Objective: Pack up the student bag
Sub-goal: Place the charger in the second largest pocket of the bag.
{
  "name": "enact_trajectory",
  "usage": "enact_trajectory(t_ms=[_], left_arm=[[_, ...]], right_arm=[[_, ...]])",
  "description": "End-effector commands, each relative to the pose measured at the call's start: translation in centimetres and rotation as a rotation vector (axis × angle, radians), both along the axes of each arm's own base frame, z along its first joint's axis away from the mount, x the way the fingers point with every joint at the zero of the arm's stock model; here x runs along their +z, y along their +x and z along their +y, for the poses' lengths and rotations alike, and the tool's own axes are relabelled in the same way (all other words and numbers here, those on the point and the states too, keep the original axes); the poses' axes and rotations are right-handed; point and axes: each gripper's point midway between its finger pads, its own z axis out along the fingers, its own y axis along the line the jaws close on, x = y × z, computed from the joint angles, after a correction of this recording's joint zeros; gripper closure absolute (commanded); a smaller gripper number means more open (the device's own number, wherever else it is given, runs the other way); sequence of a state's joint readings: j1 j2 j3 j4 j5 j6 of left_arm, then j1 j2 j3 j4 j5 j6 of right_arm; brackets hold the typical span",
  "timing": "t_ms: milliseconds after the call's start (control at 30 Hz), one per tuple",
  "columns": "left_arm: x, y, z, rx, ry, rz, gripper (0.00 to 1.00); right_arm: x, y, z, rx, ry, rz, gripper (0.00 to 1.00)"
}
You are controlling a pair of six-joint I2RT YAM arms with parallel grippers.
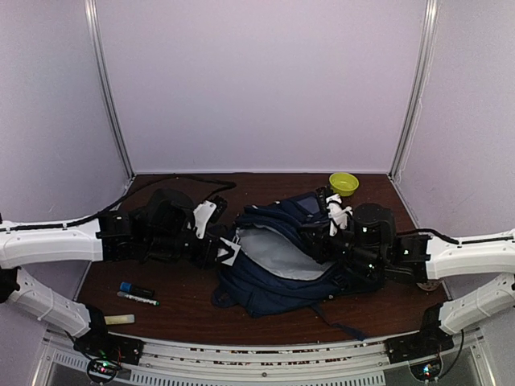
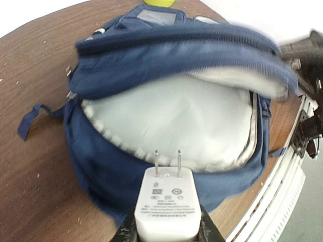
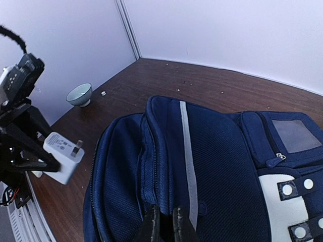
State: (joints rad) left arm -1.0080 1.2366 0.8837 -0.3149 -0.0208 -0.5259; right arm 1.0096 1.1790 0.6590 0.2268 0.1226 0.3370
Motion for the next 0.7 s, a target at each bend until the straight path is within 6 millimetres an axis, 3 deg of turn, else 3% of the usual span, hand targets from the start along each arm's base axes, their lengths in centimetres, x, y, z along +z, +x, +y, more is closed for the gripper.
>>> enact_trajectory(t_ms=[0, 167, 367, 667], left_arm=[[1.6, 1.3, -3.3, -0.019, -0.088, -0.008, 1.00], [1.7, 2.7, -6.6, -0.043, -0.126, 0.001, 1.00], [-0.1, 4.7, -8.9, -0.002, -0.120, 0.068, 1.00], [-1.6, 5.1, -9.9, -0.003, -0.116, 0.107, 1.00]], right_arm=[[1.4, 0.4, 0.5, -0.080, 0.047, 0.002, 1.00], [0.8, 0.9, 0.2, -0.120, 0.022, 0.012, 1.00], [2.3, 1.3, -1.6, -0.200, 0.048, -0.010, 1.00], [2.6, 1.2, -2.2, -0.223, 0.062, 0.003, 1.00]])
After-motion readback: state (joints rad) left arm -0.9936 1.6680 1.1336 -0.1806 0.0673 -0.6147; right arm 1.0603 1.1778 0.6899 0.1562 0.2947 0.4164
